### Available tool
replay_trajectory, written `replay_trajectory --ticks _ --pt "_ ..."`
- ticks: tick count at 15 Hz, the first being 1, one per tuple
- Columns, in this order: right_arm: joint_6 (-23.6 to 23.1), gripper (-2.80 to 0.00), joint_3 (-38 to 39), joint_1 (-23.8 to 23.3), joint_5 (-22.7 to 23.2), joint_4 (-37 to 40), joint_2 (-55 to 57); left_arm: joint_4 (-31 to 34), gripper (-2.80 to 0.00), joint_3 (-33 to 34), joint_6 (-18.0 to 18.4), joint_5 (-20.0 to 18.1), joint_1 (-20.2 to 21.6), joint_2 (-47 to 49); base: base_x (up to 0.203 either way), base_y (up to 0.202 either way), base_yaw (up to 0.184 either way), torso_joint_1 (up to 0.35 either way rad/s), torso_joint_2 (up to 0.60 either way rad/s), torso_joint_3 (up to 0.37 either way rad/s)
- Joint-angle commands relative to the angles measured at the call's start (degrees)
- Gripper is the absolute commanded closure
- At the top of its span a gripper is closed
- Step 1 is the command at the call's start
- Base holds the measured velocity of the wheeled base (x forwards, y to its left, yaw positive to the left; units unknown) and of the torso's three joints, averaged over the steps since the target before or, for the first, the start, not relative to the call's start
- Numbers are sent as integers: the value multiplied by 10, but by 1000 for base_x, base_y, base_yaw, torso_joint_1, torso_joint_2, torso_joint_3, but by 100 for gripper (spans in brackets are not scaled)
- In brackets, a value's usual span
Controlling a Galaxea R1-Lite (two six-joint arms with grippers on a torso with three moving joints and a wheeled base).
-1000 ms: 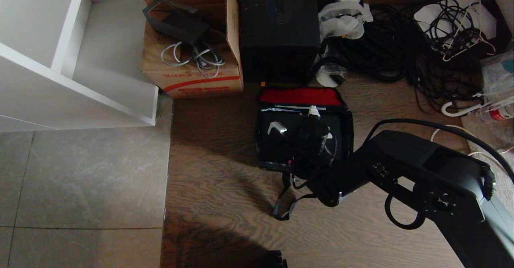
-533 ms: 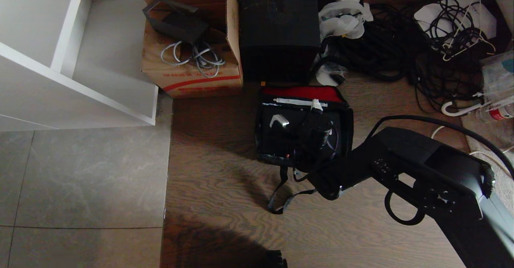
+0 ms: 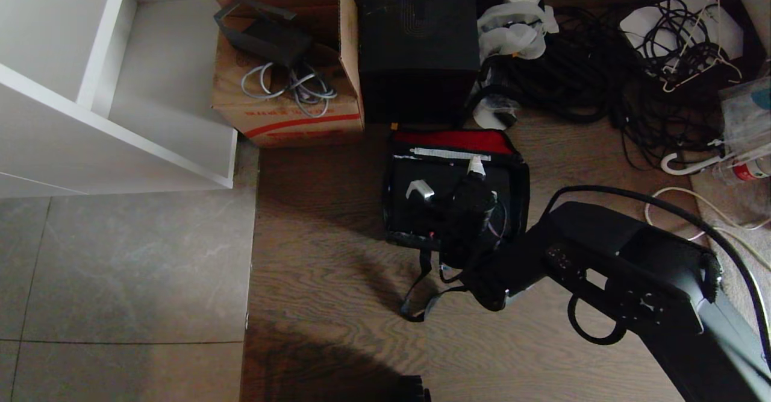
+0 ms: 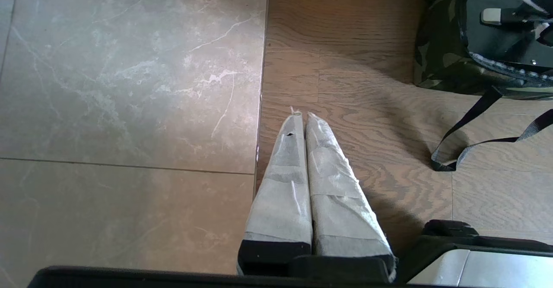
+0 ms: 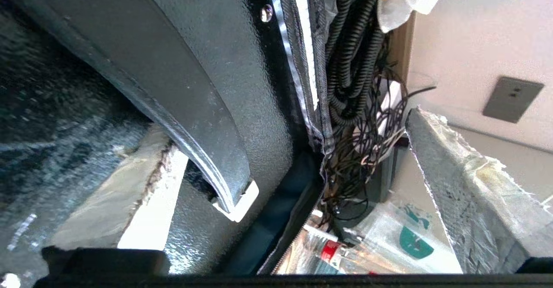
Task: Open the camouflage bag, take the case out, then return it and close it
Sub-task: Grip the handle
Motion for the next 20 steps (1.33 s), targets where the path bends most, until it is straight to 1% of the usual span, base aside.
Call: replay_trajectory --ticks 1,3,7,9,12,13,16,17,19,20 --pt "-6 -280 -11 -1 -2 -2 22 0 0 5 0 0 0 0 0 0 0 0 0 0" --pt "-13 -280 -32 -10 -13 -1 29 0 0 5 0 0 0 0 0 0 0 0 0 0" --pt "-10 -280 -32 -10 -20 -3 40 0 0 5 0 0 0 -1 0 0 0 0 0 0" --pt "-15 -280 -50 -10 -18 -38 64 0 0 5 0 0 0 0 0 0 0 0 0 0" --pt "-28 -280 -58 -21 -15 -48 73 0 0 5 0 0 0 0 0 0 0 0 0 0" --pt "-30 -280 -60 -28 -5 -45 73 0 0 5 0 0 0 0 0 0 0 0 0 0" --pt "-43 -280 -67 -38 88 -41 76 0 0 5 0 0 0 0 0 0 0 0 0 0" --pt "-46 -280 -73 -38 110 -40 80 0 0 5 0 0 0 0 0 0 0 0 0 0" --pt "-73 -280 -83 -39 116 -43 82 0 0 5 -1 0 0 -1 0 0 0 0 0 0" --pt "-75 -280 -84 -39 116 -45 83 0 0 5 0 0 0 -1 0 0 0 0 0 0"
